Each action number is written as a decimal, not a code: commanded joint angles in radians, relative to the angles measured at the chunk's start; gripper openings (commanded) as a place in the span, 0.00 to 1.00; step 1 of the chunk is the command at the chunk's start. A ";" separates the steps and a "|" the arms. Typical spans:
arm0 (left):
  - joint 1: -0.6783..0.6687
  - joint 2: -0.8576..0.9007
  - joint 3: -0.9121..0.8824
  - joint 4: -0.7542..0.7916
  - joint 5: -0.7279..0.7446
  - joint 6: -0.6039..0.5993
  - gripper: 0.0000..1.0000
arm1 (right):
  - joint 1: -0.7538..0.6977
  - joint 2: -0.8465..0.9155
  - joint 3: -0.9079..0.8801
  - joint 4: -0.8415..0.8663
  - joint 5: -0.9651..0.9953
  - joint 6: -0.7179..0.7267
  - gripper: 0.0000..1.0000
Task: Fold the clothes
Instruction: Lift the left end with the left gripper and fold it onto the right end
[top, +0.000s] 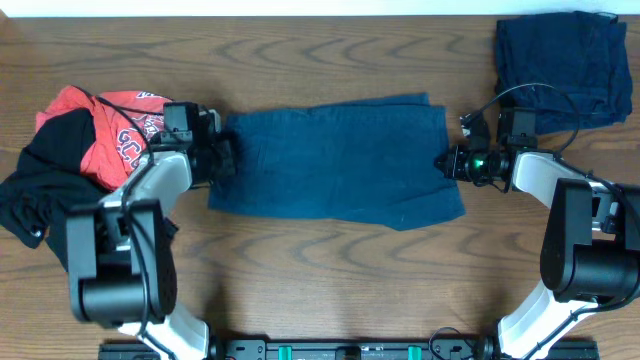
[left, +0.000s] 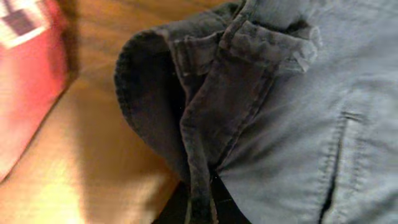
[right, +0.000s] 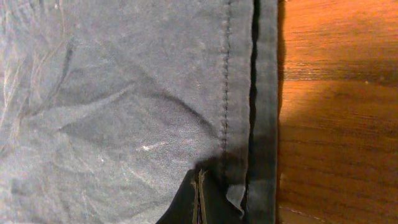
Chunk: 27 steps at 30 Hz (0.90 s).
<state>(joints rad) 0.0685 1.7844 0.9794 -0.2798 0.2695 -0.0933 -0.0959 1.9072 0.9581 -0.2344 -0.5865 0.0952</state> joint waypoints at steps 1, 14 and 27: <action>0.024 -0.120 -0.012 -0.040 -0.021 -0.017 0.06 | 0.021 0.022 -0.007 -0.005 0.011 0.005 0.01; 0.026 -0.356 -0.012 -0.123 0.026 -0.005 0.06 | 0.196 0.022 -0.007 -0.004 0.083 0.096 0.01; -0.187 -0.356 0.015 0.064 0.154 -0.104 0.06 | 0.235 0.097 -0.007 0.003 0.153 0.151 0.01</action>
<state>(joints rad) -0.0601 1.4380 0.9710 -0.2512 0.3706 -0.1368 0.1200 1.9182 0.9733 -0.2176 -0.5354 0.2272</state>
